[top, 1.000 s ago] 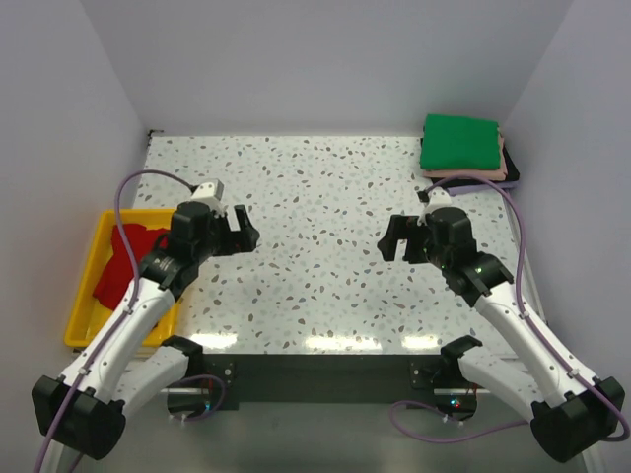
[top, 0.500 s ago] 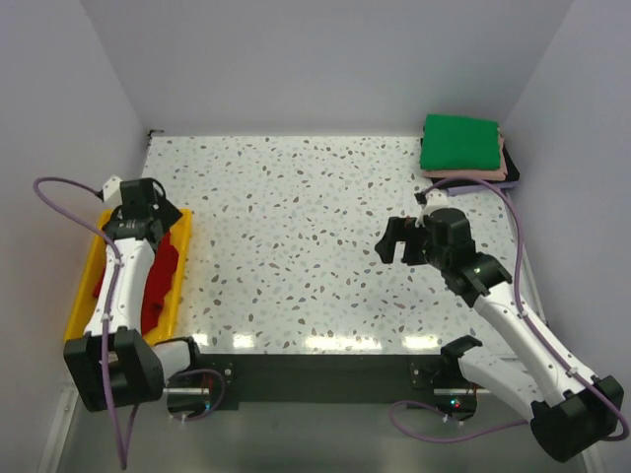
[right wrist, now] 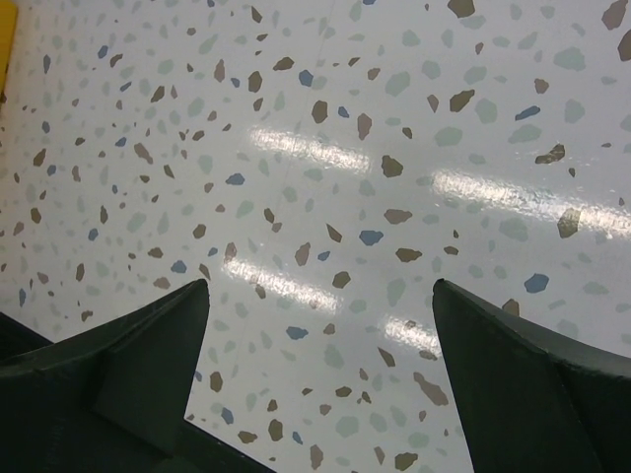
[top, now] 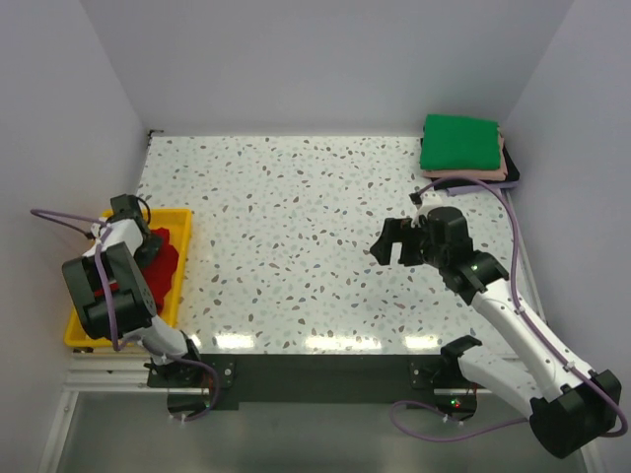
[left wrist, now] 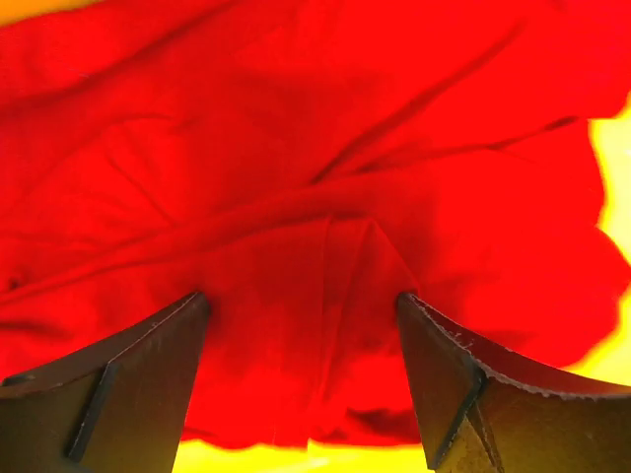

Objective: Fold and stack the t-shirts
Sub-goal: Grab the tshirt from the pile, then move the tshirt to the center of the board

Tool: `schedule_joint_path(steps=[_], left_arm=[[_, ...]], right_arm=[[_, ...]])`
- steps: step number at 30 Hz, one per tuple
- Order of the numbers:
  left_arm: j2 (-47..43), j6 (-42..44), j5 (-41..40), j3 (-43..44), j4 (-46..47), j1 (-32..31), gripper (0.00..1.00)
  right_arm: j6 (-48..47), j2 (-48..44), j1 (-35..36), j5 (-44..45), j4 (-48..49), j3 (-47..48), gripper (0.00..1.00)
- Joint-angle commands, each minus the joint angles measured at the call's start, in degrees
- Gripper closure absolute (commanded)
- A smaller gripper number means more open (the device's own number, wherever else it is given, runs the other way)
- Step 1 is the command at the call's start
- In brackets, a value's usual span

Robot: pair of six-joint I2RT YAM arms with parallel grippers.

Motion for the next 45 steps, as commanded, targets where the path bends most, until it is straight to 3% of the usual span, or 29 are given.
schedule_joint_path(steps=[1, 4, 5, 7, 8, 10, 11, 18, 22, 25, 30, 33, 36, 38, 39, 45], left_arm=[[3.1, -2.1, -0.2, 0.0, 2.4, 1.0, 0.18], [5.0, -1.9, 1.3, -0.4, 3.1, 1.3, 0.28], [5.3, -1.8, 1.8, -0.1, 2.5, 1.5, 0.40], [4.4, -1.2, 2.5, 0.2, 2.3, 1.5, 0.53], [3.5, -0.9, 2.5, 0.2, 1.7, 1.5, 0.69], [0.0, 0.4, 2.8, 0.3, 1.5, 1.4, 0.85], [-1.5, 0.9, 2.7, 0.3, 1.0, 1.5, 1.00], [-18.8, 7.7, 4.3, 2.8, 0.2, 1.4, 1.00], [-27.5, 12.0, 11.0, 6.4, 2.2, 1.3, 1.00], [-31.9, 12.6, 17.0, 12.2, 3.6, 0.5, 1.00], [-30.7, 12.0, 24.8, 28.0, 1.6, -2.9, 1.00], [-28.7, 12.0, 27.4, 34.9, 0.5, -8.3, 1.00], [-27.7, 10.9, 30.3, 36.7, 1.5, -15.5, 1.00], [-27.5, 10.8, 27.7, 36.3, 1.6, -23.2, 1.00], [-27.2, 11.1, 26.4, 35.3, 1.5, -29.4, 1.00], [-27.0, 9.5, 19.9, 22.1, 5.2, -45.4, 1.00]], right_arm=[[-0.3, -0.1, -0.1, -1.8, 2.0, -0.4, 0.01], [-0.3, 0.1, -0.1, -2.3, 2.0, -0.3, 0.01], [-0.4, 0.2, -0.2, -2.5, 2.0, -0.3, 0.01], [-0.4, 0.1, -0.1, -2.6, 1.9, -0.4, 0.01], [-0.4, 0.1, -0.2, -2.6, 1.9, -0.4, 0.01], [-0.4, 0.1, -0.1, -2.9, 2.1, -0.5, 0.01], [-0.4, 0.3, -0.1, -2.9, 2.2, -0.5, 0.01], [-0.9, 1.9, -0.2, -6.1, 2.6, 0.0, 0.02], [-1.1, 2.2, -0.1, -7.4, 3.3, 0.1, 0.01], [-1.3, 2.2, -0.1, -8.1, 3.5, 0.2, 0.01], [-1.5, 2.0, -0.1, -7.9, 3.5, 0.3, 0.01], [-1.5, 1.6, 0.0, -7.0, 3.6, 0.2, 0.01], [-1.5, 0.6, -0.2, -5.1, 3.4, 0.2, 0.01], [-1.5, 0.1, -0.1, -3.7, 3.2, 0.2, 0.01], [-1.5, -0.2, -0.1, -3.1, 3.1, 0.2, 0.01], [-1.2, -1.1, -0.1, 0.6, 2.3, 0.0, 0.01]])
